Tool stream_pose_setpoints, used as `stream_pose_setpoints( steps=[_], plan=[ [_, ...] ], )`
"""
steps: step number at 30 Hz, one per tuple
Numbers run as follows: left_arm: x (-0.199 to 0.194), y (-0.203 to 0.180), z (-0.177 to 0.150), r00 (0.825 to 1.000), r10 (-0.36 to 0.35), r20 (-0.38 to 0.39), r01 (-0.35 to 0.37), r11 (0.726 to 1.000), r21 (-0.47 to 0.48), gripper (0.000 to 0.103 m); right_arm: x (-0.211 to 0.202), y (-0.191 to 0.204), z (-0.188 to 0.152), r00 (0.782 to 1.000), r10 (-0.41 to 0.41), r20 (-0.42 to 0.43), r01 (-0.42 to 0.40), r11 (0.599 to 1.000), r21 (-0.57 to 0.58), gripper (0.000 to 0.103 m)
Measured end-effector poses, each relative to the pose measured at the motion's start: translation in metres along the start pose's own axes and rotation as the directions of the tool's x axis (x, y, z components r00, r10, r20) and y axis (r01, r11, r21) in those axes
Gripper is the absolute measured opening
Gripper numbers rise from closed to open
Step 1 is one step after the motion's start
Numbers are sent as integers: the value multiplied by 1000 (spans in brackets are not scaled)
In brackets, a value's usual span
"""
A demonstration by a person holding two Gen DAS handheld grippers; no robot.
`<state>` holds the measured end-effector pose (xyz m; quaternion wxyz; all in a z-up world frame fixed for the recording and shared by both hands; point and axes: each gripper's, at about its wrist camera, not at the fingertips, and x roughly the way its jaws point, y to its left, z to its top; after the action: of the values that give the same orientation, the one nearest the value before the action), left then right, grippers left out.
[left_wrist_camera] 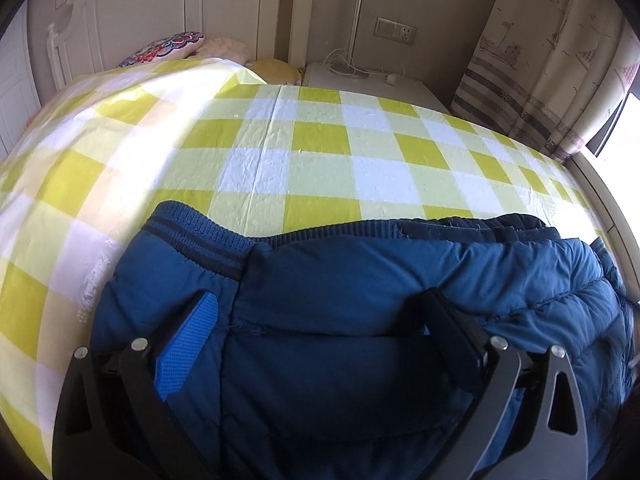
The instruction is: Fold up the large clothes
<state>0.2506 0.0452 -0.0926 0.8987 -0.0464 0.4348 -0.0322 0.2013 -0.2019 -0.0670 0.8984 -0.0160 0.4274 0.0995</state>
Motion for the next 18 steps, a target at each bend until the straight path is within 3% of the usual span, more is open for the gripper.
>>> stream_pose_setpoints(
  steps=[1,4,7,9,11,13,14,18],
  plan=[
    [0,1,-1,1000,-4,1,4,1000,-1,101,17,10,-6,997,-34,-72,30,998,-53,99],
    [-1,4,1,1000,-17,0,17,1000,-10,101,17,7,-2,996,-25,-84,23,999,-29,98],
    [-34,-5,-4,997,32,73,-32,999,-3,100,-5,10,-4,996,-79,-29,79,997,-11,98],
    [-59,-24,-13,993,-20,120,12,998,63,100,-30,28,-7,999,-12,41,14,999,-41,97],
    [-67,-50,-26,993,2,114,-20,988,155,100,-44,51,-8,997,4,72,4,993,-119,98],
    [-54,-68,-42,994,68,88,-87,969,233,101,-38,77,-14,999,-27,27,32,975,-219,98],
    [-35,-74,-51,991,126,40,-132,954,270,101,-26,87,-20,998,-55,-11,50,963,-265,98],
    [-33,-54,-48,999,43,7,-44,982,186,101,-12,71,-25,998,23,-54,-32,982,-184,98]
  ],
)
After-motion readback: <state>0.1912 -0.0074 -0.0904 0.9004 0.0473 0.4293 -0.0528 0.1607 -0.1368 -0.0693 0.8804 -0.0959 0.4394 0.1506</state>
